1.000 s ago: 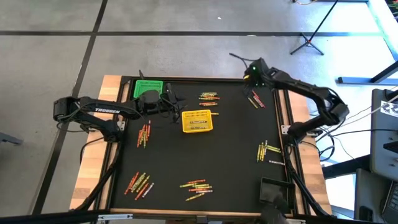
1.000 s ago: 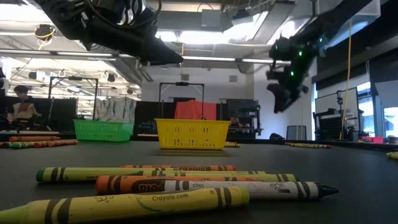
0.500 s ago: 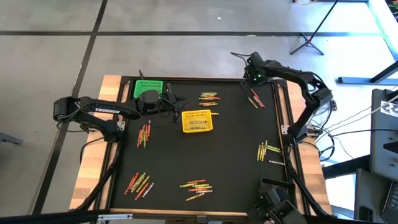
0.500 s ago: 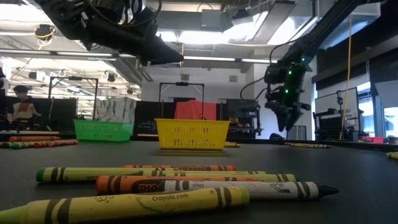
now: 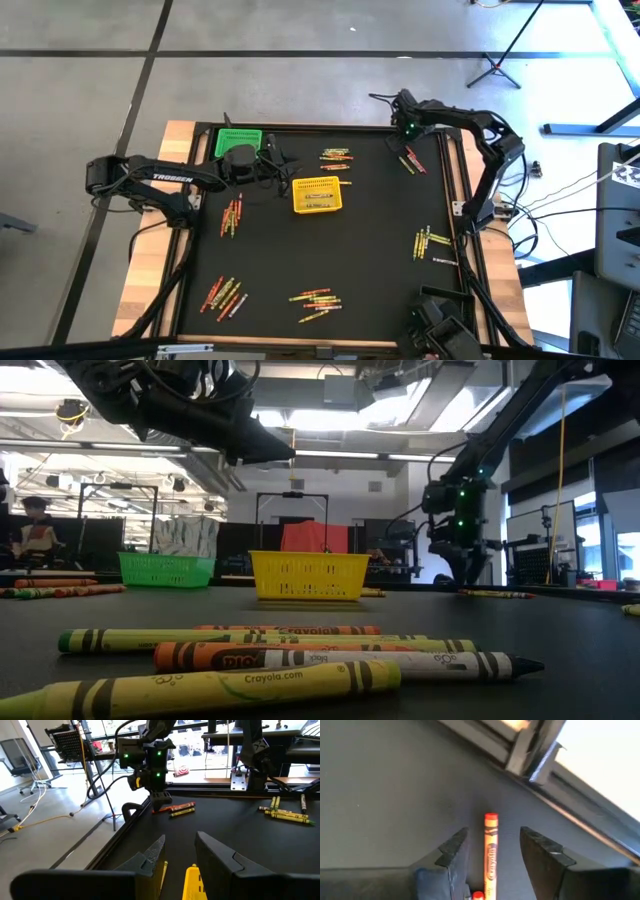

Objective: Sort crayons
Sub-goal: Put the orange crayon into the green bin

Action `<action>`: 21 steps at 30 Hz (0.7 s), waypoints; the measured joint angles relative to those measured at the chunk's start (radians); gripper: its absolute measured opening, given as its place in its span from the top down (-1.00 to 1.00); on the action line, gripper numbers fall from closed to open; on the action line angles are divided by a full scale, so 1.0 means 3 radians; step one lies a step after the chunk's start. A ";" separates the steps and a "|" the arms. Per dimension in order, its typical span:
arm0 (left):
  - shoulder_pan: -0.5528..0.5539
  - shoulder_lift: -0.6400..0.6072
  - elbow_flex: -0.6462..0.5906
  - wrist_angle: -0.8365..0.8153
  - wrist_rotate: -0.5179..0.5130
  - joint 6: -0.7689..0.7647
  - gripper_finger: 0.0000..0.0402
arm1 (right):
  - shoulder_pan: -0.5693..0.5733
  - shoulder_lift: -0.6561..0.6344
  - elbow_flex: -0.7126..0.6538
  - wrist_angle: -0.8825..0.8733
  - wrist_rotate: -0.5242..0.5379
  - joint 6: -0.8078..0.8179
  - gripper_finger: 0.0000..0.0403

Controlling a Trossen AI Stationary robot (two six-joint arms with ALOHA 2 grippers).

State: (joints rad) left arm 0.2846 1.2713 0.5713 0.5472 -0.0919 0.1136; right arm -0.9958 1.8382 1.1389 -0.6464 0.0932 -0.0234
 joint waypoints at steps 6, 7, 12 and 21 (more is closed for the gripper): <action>0.0000 0.0000 0.0001 0.0000 0.0001 0.0002 0.53 | 0.0001 0.0049 0.0000 -0.0005 -0.0023 0.0000 0.14; -0.0001 0.0000 0.0000 0.0000 0.0001 0.0002 0.53 | 0.0001 0.0056 0.0000 -0.0004 -0.0023 0.0000 0.15; 0.0000 0.0000 0.0000 0.0000 0.0001 0.0002 0.53 | 0.0001 0.0119 0.0009 -0.0006 -0.0037 -0.0022 0.25; 0.0000 0.0000 0.0001 0.0000 0.0001 0.0003 0.53 | 0.0004 0.0148 0.0069 -0.0092 -0.0150 -0.0113 0.70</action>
State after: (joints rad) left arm 0.2848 1.2713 0.5716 0.5472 -0.0917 0.1146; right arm -0.9947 1.8825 1.1597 -0.6741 0.0483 -0.0575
